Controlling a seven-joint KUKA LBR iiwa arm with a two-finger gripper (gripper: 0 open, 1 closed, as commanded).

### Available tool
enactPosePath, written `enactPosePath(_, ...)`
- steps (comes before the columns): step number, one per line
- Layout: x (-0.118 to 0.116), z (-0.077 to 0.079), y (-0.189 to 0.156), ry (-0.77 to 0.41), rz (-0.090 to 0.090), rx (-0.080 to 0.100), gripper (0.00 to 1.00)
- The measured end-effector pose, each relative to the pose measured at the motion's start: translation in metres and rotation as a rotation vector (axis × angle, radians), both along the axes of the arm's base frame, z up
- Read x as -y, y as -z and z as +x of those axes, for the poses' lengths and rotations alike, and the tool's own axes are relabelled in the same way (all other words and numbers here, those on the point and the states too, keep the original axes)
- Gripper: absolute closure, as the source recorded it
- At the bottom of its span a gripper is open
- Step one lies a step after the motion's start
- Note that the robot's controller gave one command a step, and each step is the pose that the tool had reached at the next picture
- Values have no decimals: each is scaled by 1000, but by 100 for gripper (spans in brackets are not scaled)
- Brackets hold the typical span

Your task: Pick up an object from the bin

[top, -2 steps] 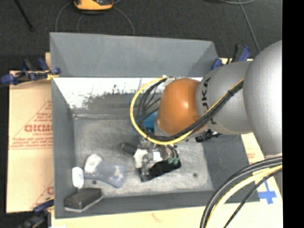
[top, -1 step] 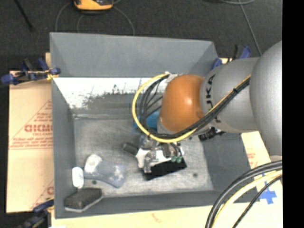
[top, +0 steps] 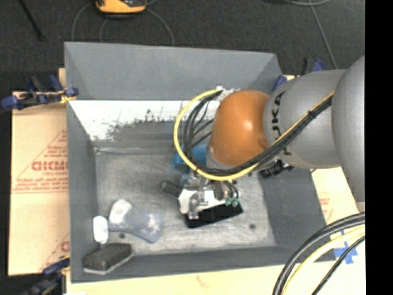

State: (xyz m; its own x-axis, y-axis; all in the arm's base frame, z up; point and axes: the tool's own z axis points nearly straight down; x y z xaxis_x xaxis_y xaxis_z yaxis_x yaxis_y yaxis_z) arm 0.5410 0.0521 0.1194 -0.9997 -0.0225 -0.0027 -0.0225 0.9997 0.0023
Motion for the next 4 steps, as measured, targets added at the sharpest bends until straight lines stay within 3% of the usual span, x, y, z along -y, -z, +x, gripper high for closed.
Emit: enactPosePath(4, 1, 1, -30, 3, -1, 0, 100)
